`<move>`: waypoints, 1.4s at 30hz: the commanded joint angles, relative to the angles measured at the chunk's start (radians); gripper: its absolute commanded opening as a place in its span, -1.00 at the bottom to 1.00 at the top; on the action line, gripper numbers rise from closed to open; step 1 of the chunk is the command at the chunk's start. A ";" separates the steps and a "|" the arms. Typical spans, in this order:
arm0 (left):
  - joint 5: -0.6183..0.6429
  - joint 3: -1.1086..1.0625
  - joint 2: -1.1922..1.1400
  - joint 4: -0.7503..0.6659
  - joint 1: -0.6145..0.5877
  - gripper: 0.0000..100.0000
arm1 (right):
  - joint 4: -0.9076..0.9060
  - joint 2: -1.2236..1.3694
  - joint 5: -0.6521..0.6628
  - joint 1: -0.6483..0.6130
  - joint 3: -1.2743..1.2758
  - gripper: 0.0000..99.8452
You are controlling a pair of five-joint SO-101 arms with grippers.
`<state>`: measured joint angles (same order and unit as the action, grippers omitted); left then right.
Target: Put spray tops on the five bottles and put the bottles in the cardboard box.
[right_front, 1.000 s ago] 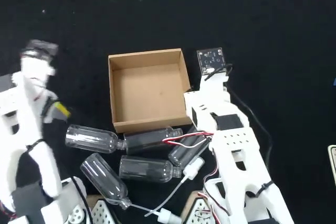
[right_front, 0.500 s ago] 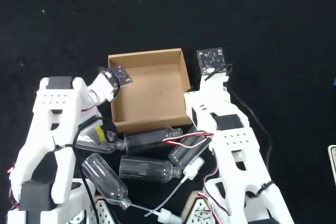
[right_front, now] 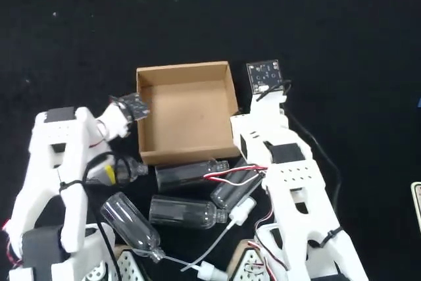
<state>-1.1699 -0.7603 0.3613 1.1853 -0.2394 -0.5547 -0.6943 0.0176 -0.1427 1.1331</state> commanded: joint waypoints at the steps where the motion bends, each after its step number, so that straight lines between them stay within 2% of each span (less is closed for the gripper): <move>1: -0.009 -0.042 0.006 -0.115 -0.096 -0.46 | -0.008 -0.039 0.009 0.025 -0.002 -0.67; 5: -0.008 -0.068 0.006 -0.164 -0.148 -0.46 | -0.008 -0.039 0.009 0.025 -0.002 -0.67; 15: -0.006 -0.050 0.006 -0.167 -0.340 -0.46 | -0.008 -0.039 0.009 0.025 -0.002 -0.67; 18: 0.006 -0.050 0.017 -0.160 -0.366 -0.47 | -0.008 -0.039 0.009 0.025 -0.002 -0.67; 27: 0.278 0.076 0.006 -0.140 -0.314 -0.45 | -0.006 -0.038 -0.002 -0.006 0.013 -0.66; 31: 0.265 0.148 0.005 -0.048 -0.254 -0.37 | -0.006 -0.038 -0.002 -0.006 0.015 -0.66; 35: 0.275 0.185 -0.012 -0.046 -0.206 -0.36 | -0.006 -0.038 0.000 -0.006 0.015 -0.67; 42: 0.336 0.355 -0.295 -0.057 -0.205 -0.36 | -0.006 -0.038 0.002 -0.006 0.016 -0.67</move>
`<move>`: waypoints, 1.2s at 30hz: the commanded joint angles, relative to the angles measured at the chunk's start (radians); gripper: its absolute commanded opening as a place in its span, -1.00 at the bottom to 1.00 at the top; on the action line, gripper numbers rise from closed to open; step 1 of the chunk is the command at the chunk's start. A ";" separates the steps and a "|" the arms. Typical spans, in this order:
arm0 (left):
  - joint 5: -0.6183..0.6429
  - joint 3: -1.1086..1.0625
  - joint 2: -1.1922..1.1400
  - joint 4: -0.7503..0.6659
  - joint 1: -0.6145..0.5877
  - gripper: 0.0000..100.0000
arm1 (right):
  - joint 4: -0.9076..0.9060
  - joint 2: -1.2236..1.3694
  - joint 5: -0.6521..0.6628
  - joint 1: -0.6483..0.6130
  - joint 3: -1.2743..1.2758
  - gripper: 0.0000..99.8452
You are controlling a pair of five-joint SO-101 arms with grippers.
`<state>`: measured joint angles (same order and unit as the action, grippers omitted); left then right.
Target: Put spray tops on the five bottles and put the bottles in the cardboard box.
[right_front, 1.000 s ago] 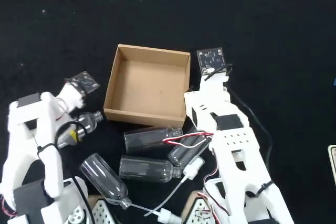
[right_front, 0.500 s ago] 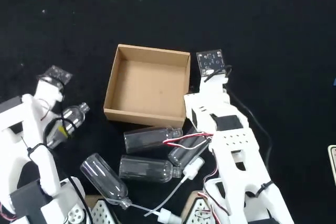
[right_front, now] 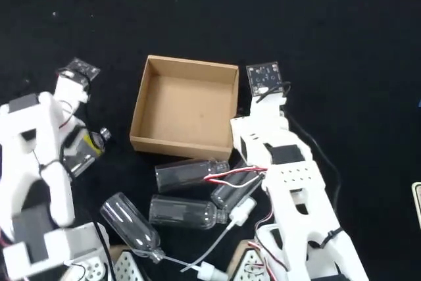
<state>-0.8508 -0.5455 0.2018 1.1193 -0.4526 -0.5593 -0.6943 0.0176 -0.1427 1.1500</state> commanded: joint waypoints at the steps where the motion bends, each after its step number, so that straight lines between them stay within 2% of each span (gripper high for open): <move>1: 0.017 0.166 -0.173 0.025 0.010 -0.36 | -0.002 -0.038 0.002 -0.005 -0.001 -0.67; 12: 0.011 0.217 -0.253 0.061 0.010 -0.36 | -0.002 -0.044 0.006 -0.005 -0.001 -0.67; 14: 0.011 0.206 -0.253 0.061 0.008 -0.43 | -0.002 -0.044 0.006 -0.005 -0.001 -0.67; 17: 0.017 0.157 -0.242 0.028 0.018 -0.53 | -0.002 -0.044 0.006 -0.005 -0.001 -0.67; 22: 0.023 0.088 -0.241 -0.046 0.015 -0.54 | -0.002 -0.041 0.006 -0.006 -0.001 -0.67; 27: 0.161 0.125 -0.204 -0.051 0.005 -0.55 | -0.002 -0.039 0.006 -0.006 -0.001 -0.67; 32: 0.301 0.188 -0.037 -0.023 -0.036 -0.55 | -0.002 -0.039 0.005 -0.006 -0.002 -0.67; 36: 0.334 0.131 0.044 -0.031 -0.004 -0.55 | -0.002 -0.039 0.002 -0.006 -0.002 -0.67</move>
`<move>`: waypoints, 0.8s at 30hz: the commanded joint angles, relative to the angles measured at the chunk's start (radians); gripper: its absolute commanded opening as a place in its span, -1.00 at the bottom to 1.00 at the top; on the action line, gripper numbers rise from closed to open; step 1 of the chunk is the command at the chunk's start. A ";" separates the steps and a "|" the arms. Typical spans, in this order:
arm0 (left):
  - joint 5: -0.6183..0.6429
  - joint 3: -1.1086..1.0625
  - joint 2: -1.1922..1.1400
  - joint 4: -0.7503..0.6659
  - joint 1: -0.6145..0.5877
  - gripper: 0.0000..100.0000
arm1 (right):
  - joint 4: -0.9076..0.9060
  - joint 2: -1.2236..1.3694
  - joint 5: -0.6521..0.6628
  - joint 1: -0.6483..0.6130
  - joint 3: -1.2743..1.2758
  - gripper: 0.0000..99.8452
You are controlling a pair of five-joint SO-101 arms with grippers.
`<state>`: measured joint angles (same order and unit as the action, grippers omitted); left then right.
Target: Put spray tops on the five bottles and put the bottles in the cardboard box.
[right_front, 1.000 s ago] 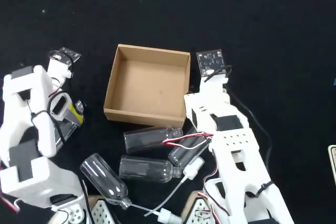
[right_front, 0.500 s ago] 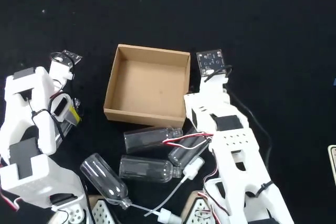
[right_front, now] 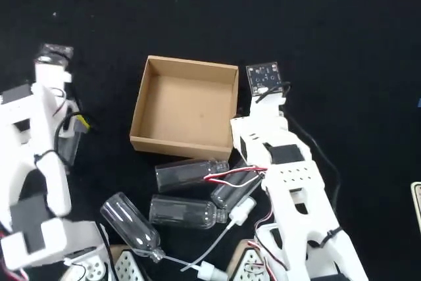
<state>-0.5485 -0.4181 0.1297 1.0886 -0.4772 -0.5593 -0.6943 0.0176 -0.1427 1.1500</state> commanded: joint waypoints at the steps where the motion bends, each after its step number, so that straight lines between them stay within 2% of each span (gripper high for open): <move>1: 0.028 -0.015 0.117 -0.006 0.031 -0.55 | -0.002 -0.039 0.002 -0.006 -0.002 -0.67; 11: 0.028 -0.051 0.097 -0.002 -0.025 -0.56 | -0.002 -0.039 0.000 -0.006 -0.001 -0.67; 16: 0.026 -0.039 0.035 0.021 -0.045 -0.87 | -0.002 -0.039 0.000 -0.006 -0.001 -0.67; 24: 0.064 -0.035 0.098 0.026 -0.035 -0.83 | -0.005 -0.038 0.006 -0.005 -0.008 -0.67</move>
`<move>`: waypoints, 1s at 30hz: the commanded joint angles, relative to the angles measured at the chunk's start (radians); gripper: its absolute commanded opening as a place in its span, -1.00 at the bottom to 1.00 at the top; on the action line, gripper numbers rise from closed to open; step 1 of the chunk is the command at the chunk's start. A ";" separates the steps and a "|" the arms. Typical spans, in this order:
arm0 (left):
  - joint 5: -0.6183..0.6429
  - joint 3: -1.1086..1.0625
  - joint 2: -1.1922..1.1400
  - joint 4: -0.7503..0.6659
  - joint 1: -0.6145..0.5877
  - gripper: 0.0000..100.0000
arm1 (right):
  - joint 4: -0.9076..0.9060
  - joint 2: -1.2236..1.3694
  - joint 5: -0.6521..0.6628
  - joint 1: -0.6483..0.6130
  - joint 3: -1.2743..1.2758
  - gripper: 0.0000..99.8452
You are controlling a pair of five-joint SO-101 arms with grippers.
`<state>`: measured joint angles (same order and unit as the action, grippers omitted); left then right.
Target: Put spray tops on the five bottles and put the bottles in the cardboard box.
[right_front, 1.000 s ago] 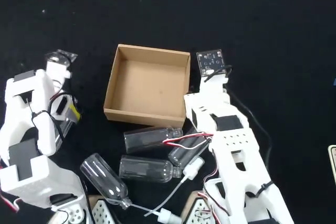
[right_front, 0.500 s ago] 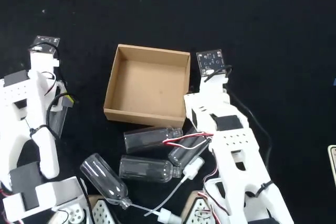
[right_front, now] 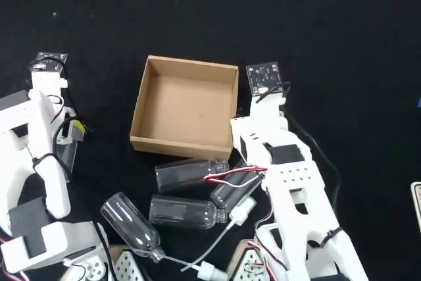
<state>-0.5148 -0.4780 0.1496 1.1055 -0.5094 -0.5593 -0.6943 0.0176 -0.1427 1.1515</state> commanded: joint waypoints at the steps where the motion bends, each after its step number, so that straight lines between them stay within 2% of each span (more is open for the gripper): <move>1: 0.057 0.025 0.104 0.011 -0.002 -0.83 | -0.003 -0.038 0.006 -0.003 -0.012 -0.67; 7: 0.195 0.007 0.278 0.069 0.082 -0.83 | -0.011 0.002 0.002 -0.002 -0.053 -0.67; 11: 0.328 -0.001 0.301 0.018 0.150 -0.83 | -0.012 0.074 -0.002 0.044 -0.101 -0.67; 15: 0.405 -0.007 0.290 -0.049 0.189 -0.83 | -0.069 0.154 -0.002 0.051 -0.174 -0.66; 18: 0.474 -0.028 0.301 -0.058 0.193 -0.83 | -0.091 0.213 -0.055 0.058 -0.242 -0.66; 30: 0.500 -0.091 0.301 -0.058 0.183 -0.83 | -0.212 0.364 -0.129 0.008 -0.443 -0.66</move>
<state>-0.0253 -0.5792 0.4028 1.0641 -0.3314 -0.7511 -0.3322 -0.0852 -0.1105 0.7940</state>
